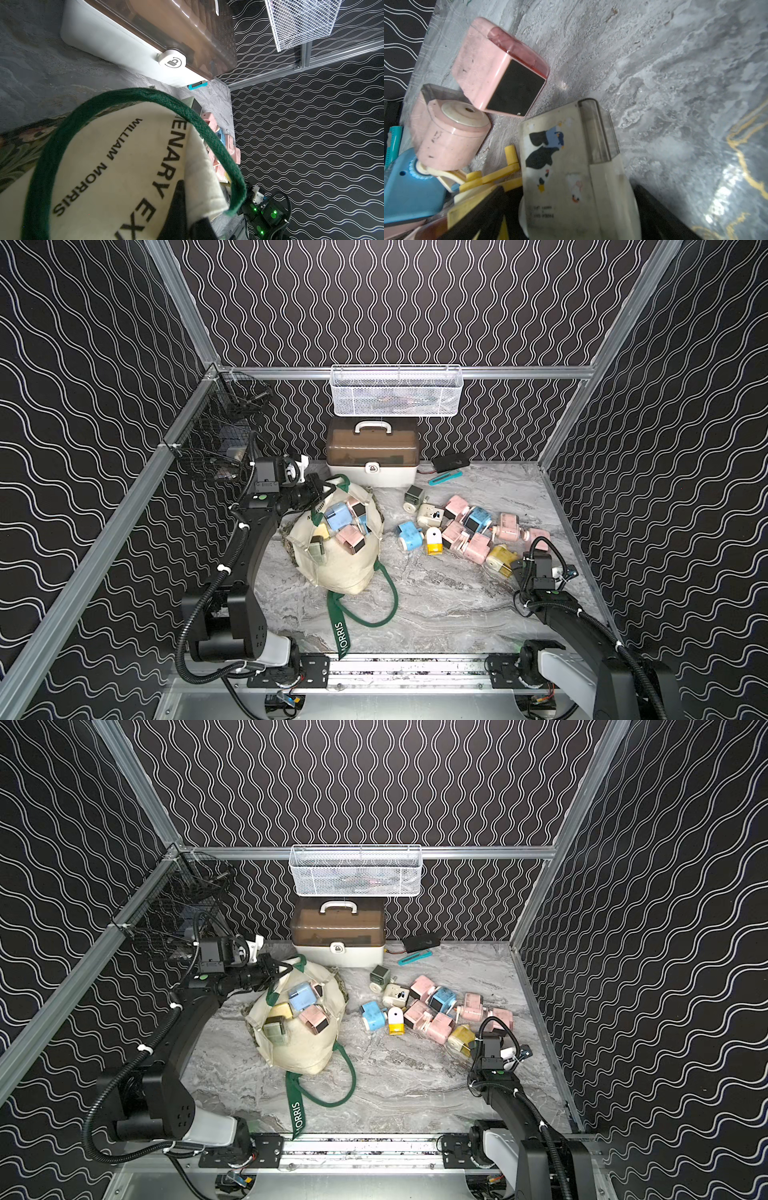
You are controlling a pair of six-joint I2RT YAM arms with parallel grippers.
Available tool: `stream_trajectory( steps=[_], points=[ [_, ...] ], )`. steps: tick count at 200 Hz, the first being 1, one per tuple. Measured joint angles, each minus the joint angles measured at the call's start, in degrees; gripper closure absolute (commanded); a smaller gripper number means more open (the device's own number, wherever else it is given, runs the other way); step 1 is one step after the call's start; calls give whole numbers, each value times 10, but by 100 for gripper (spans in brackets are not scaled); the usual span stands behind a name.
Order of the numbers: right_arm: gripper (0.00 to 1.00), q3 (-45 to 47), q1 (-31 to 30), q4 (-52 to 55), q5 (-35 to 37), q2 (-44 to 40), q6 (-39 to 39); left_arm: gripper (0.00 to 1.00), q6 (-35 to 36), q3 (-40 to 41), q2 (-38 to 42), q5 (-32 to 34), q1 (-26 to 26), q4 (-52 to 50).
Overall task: Take out the pencil sharpeners from the tote bags
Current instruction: Place the pencil sharpener at the center of the board, then pick up the pencil sharpener from the canvas bag.
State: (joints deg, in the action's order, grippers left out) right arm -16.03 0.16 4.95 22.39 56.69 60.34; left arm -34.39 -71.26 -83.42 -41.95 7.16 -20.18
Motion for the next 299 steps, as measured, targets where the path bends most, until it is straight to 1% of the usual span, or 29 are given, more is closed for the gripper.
stream_trajectory(
  steps=[30, 48, 62, 74, 88, 96, 123, 133, 142, 162, 188, 208, 219, 230, 246, 299],
  points=[
    [5, -1, 0, 13, -13, -25, -17, 100, 0, 0, 0, 0, 0, 0],
    [6, -14, 0, 32, -33, -51, -44, 100, 0, 0, 0, 0, 0, 0],
    [7, -28, -8, 40, -48, -78, -64, 100, 0, 0, 0, 0, 0, 0],
    [8, -36, -26, 41, -65, -100, -80, 100, 0, 0, 0, 0, 0, 0],
    [8, -54, -65, 49, -82, -116, -102, 100, 0, 0, 0, 0, 0, 0],
    [9, -72, -101, 54, -83, -121, -116, 100, 0, 0, 0, 0, 0, 0],
    [9, -131, -257, 55, -67, -112, -168, 100, 0, 0, 0, 0, 0, 0],
    [10, -151, -313, 52, -64, -93, -189, 100, 0, 0, 0, 0, 0, 0],
    [10, -166, -351, 44, -66, -73, -207, 100, 0, 0, 0, 0, 0, 0],
    [11, -201, -442, 32, -66, -15, -248, 100, 0, 0, 0, 0, 0, 0],
    [11, -254, -580, 5, -65, 65, -310, 100, 0, 0, 0, 0, 0, 0],
    [12, -303, -666, -6, -50, 127, -354, 100, 0, 0, 0, 0, 0, 0],
    [12, -335, -702, -9, -42, 166, -376, 100, 0, 0, 0, 0, 0, 0],
    [13, -371, -729, -10, -36, 207, -397, 100, 0, 0, 0, 0, 0, 0],
    [14, -427, -750, -3, -26, 267, -419, 100, 0, 0, 0, 0, 0, 0],
    [14, -576, -755, 24, 2, 429, -465, 100, 0, 0, 0, 0, 0, 0]
  ],
)
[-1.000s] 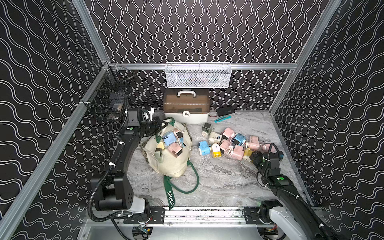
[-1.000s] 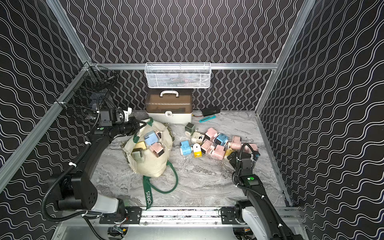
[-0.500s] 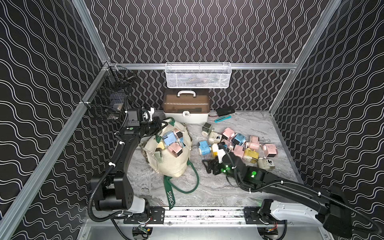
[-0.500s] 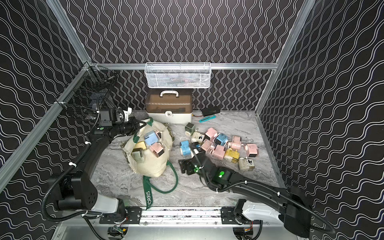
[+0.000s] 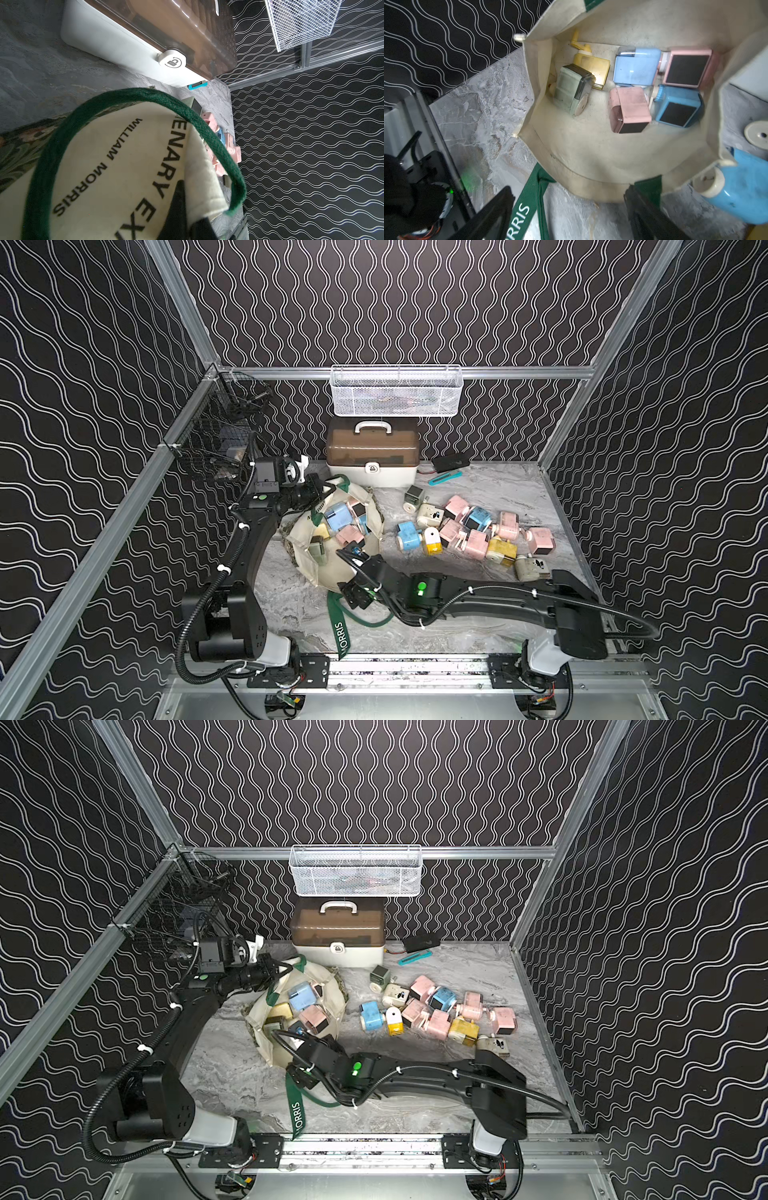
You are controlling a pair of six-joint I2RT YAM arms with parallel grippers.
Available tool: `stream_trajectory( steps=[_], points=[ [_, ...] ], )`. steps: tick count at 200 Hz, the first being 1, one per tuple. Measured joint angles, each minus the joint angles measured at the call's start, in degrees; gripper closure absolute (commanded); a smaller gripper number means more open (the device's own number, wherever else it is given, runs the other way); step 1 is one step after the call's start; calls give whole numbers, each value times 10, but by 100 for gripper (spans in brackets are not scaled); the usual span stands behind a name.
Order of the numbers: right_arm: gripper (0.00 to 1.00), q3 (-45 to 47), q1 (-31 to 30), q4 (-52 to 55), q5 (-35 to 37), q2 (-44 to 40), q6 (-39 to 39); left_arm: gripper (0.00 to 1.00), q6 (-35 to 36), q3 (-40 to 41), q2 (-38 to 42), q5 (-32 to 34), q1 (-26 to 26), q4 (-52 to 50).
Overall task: Take out the pencil sharpeners from the tote bags
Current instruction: Pick up the pencil sharpener from the canvas bag.
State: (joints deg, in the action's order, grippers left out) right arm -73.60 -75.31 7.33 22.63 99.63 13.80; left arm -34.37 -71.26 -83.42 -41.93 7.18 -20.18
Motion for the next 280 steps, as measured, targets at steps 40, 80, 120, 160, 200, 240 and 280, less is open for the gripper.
stream_trajectory(
  steps=[40, 80, 120, 160, 200, 240, 280],
  points=[
    [14, -60, 40, 22, -1, 82, -19, 100, 0, 0, 0, 0, 0, 0],
    [10, -103, 88, 35, -16, 145, -18, 100, 0, 0, 0, 0, 0, 0],
    [6, -150, 110, 41, -26, 213, -11, 100, 0, 0, 0, -2, 1, -1],
    [5, -191, 120, 52, -3, 262, -3, 100, 0, 0, 0, -2, 1, -1],
    [3, -222, 122, 58, 29, 294, -3, 100, 0, 0, 0, -2, 2, -2],
    [2, -256, 129, 68, 47, 329, 3, 100, 0, 0, 0, -3, 3, -2],
    [5, -282, 132, 76, 40, 358, 0, 100, 0, 0, 0, -2, 3, -2]
  ],
)
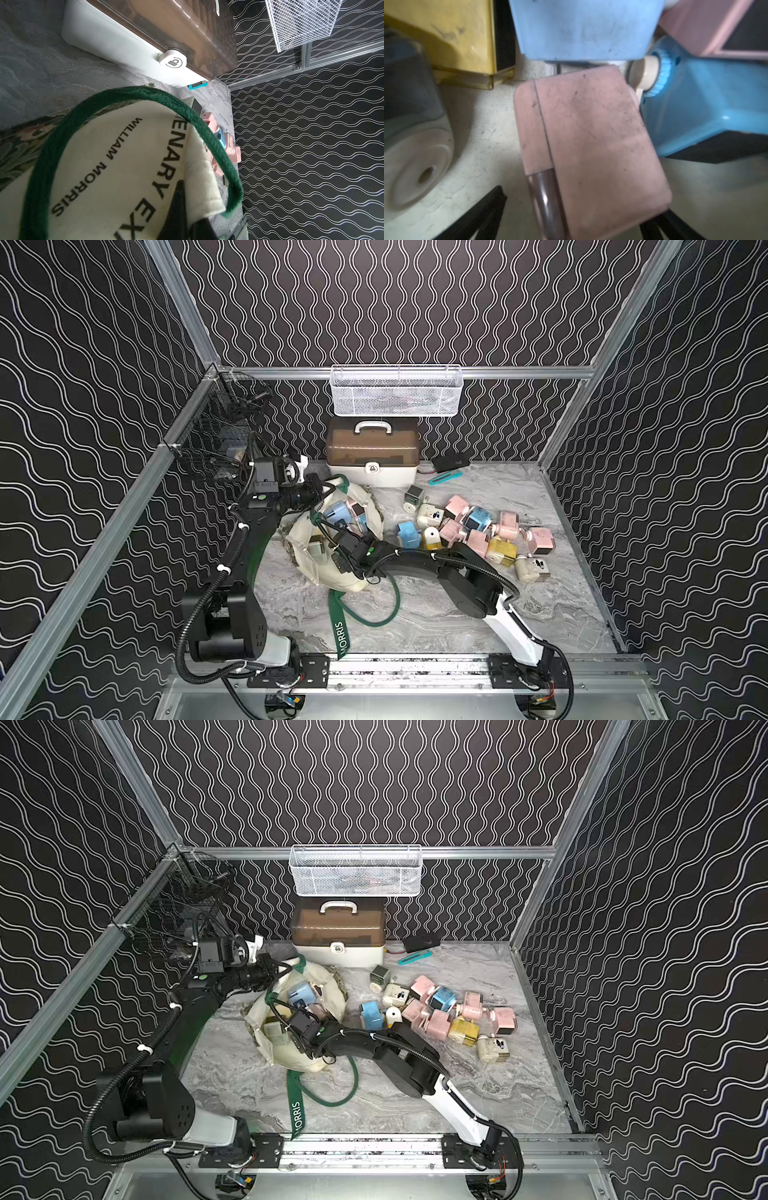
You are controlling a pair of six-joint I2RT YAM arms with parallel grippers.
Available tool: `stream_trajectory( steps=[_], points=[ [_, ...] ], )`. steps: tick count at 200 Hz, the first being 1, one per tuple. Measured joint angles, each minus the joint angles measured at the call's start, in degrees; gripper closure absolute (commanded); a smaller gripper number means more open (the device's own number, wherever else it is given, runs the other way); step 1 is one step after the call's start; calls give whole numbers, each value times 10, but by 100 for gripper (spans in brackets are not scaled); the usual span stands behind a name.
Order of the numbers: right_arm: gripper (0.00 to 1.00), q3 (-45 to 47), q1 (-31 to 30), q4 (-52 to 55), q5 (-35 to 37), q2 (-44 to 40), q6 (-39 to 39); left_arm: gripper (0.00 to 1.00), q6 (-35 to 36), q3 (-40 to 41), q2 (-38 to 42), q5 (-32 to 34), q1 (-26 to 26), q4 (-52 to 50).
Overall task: Take out the pencil sharpeners from the tote bags
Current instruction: Pick up the pencil sharpener from the canvas bag.
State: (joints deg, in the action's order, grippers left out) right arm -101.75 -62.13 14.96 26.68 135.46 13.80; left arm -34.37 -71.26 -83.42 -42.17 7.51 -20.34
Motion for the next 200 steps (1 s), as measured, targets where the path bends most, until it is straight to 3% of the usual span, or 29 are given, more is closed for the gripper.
stream_trajectory(
  steps=[51, 137, 200],
  points=[
    [10, 22, 2, -51, -66, -2, -27, 100, 0, 0, 0, 0, 0, 1],
    [15, 4, 31, -78, -87, 17, -12, 100, 0, 0, 0, 0, 0, 2],
    [30, 14, 34, -106, -89, 19, -18, 100, 0, 0, 0, 0, 0, 2]
  ],
)
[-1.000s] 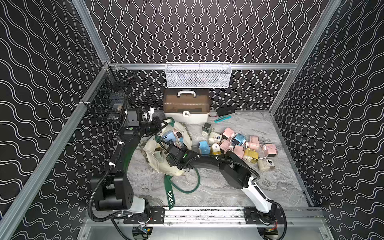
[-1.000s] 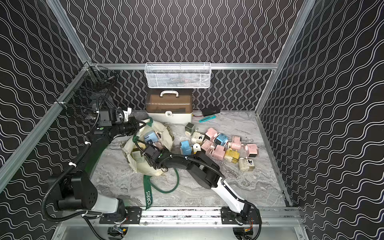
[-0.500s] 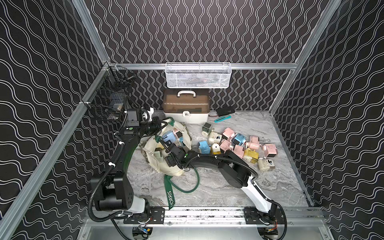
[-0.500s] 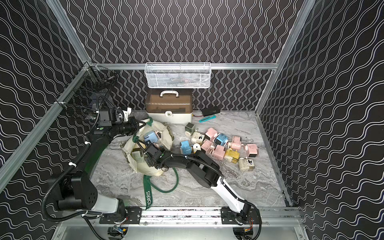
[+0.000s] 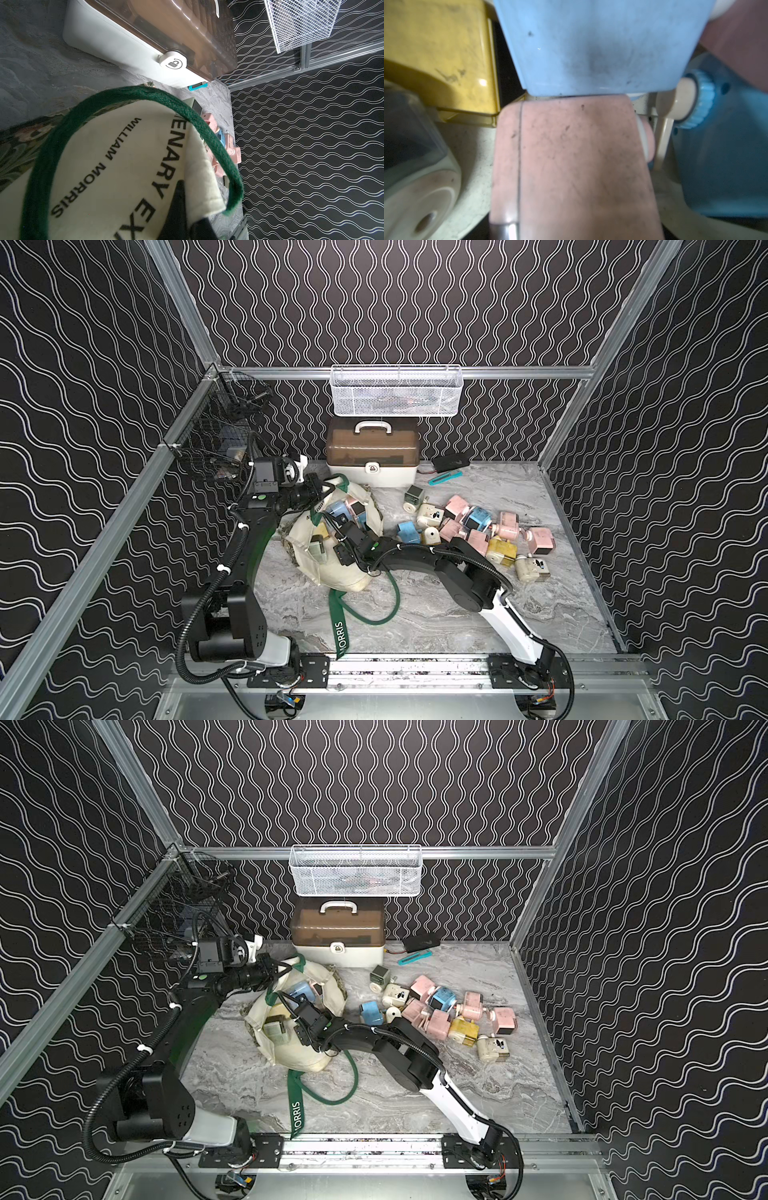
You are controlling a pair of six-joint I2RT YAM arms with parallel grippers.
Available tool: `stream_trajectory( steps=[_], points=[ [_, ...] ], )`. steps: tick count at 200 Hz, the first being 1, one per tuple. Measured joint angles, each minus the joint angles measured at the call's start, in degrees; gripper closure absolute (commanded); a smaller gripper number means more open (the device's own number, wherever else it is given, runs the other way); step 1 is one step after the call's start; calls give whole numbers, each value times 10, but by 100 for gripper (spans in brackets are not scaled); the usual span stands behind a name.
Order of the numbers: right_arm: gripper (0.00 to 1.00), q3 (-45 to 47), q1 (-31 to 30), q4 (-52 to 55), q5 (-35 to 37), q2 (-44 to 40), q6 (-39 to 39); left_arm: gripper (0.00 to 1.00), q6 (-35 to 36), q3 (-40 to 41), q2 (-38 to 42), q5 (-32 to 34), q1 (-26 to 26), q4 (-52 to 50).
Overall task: Take out the pencil sharpeners from the tote bags
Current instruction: Pick up the pencil sharpener from the canvas bag.
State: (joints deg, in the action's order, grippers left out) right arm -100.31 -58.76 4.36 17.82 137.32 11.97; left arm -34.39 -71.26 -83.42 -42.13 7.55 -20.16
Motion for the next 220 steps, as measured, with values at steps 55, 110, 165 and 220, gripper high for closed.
stream_trajectory(
  steps=[55, 110, 165, 220],
  points=[
    [42, 45, -3, -14, -17, -31, -6, 100, 0, 0, 0, 0, 0, 0],
    [46, 113, -23, -14, -26, -96, -6, 100, 0, 0, 0, 0, 0, 0],
    [47, 190, -50, -21, -38, -183, -5, 100, 0, 0, 0, -1, 0, -4],
    [47, 218, -61, -19, -48, -248, -6, 100, 0, 0, 0, 0, 0, -13]
  ],
)
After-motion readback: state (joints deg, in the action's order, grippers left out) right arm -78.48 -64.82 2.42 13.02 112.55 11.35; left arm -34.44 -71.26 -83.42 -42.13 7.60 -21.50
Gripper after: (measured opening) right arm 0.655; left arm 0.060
